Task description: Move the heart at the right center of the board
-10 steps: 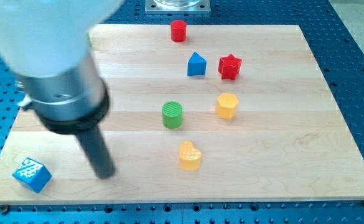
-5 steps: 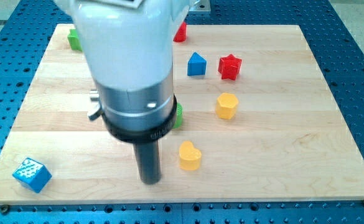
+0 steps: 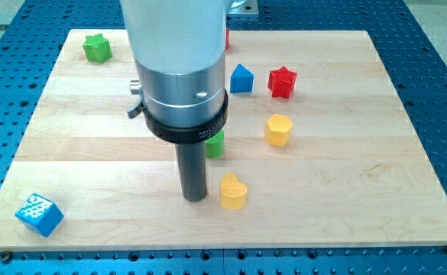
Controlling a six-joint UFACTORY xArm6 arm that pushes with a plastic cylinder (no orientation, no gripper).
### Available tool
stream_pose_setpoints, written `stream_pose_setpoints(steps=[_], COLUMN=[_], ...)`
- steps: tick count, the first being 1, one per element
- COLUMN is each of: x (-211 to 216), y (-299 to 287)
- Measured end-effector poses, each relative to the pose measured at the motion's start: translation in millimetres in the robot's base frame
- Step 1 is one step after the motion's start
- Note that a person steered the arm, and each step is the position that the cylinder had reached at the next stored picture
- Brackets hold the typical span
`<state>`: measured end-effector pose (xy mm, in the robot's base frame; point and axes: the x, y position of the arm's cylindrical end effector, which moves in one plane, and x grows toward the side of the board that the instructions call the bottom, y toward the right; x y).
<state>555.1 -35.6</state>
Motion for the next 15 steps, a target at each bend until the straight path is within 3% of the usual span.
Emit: stream_pose_setpoints(steps=[8, 10, 11, 15], x=[-4, -4, -4, -4], y=[4, 78, 82, 51])
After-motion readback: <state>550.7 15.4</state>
